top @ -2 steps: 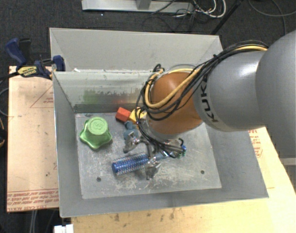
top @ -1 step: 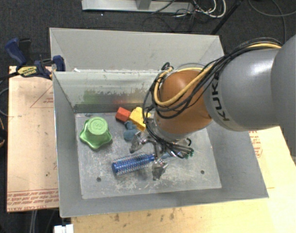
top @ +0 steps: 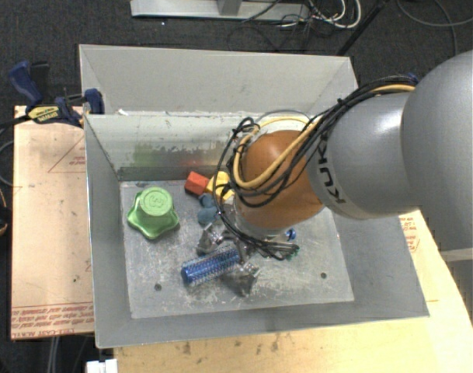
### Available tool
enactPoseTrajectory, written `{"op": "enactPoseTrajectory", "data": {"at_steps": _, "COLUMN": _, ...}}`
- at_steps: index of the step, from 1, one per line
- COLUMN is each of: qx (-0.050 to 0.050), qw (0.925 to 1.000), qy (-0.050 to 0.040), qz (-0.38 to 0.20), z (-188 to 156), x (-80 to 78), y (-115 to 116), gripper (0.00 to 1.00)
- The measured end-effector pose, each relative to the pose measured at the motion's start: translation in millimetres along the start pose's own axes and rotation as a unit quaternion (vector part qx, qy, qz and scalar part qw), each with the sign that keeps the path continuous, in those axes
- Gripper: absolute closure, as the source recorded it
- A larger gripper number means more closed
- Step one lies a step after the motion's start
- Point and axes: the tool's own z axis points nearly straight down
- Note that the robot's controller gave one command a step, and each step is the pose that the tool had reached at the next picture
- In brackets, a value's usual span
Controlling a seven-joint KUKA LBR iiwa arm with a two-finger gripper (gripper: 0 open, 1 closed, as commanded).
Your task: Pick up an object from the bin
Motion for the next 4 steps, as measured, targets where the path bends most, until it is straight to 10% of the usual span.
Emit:
{"op": "enactPoseTrajectory", "data": {"at_steps": 1, "qx": -0.001, "qw": 1.0000, "qy": 0.0024, "qz": 0.002, "z": -2, "x": -1.5, "y": -1, "gripper": 0.00}}
{"op": "enactPoseTrajectory", "data": {"at_steps": 2, "qx": 0.000, "qw": 1.0000, "qy": -0.0016, "qz": 0.002, "z": -5, "x": -4.1, "y": -1, "gripper": 1.00}}
{"op": "enactPoseTrajectory", "data": {"at_steps": 4, "qx": -0.002, "qw": 1.0000, "qy": 0.0025, "qz": 0.005, "z": -54, "x": -6.0, "y": -1, "gripper": 1.00}}
